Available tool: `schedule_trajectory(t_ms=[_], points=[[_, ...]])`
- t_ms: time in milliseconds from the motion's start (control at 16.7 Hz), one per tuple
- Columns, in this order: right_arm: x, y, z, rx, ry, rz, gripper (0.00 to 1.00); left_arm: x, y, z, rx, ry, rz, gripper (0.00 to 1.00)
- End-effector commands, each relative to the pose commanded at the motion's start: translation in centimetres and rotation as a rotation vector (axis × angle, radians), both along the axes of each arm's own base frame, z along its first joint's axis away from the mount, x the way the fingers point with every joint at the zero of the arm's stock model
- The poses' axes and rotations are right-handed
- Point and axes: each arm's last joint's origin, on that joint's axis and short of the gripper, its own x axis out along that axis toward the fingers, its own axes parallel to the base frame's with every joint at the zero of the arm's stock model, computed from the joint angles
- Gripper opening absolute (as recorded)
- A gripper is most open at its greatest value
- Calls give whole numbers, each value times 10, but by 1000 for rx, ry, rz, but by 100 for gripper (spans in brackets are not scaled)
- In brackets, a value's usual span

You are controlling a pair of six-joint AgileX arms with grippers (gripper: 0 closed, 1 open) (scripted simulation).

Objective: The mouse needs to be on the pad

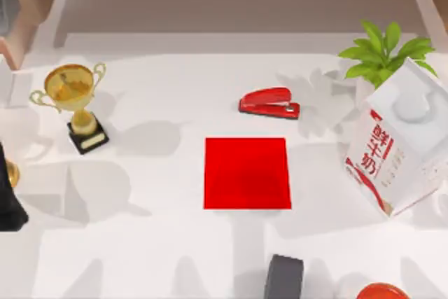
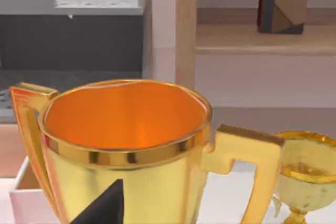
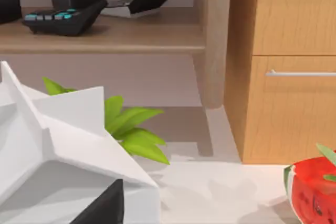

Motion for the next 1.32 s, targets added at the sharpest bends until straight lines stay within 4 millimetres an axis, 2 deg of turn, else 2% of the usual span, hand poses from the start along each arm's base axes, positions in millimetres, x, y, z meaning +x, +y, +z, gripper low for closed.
schedule_trajectory(t_ms=[300, 480, 660, 840, 1020, 1140, 1320], points=[[1, -1, 8, -62, 52, -9, 100, 0, 0, 0, 0, 0, 0, 100], [7, -4, 25, -216, 179, -17, 100, 0, 0, 0, 0, 0, 0, 100], [21, -9, 48, -444, 366, 11, 100, 0, 0, 0, 0, 0, 0, 100], [47, -17, 70, -707, 585, 110, 100, 0, 0, 0, 0, 0, 0, 100], [84, -30, 83, -962, 801, 300, 100, 0, 0, 0, 0, 0, 0, 100], [112, -41, 85, -1108, 921, 473, 100, 0, 0, 0, 0, 0, 0, 100], [153, -59, 77, -1274, 1042, 774, 100, 0, 0, 0, 0, 0, 0, 100]])
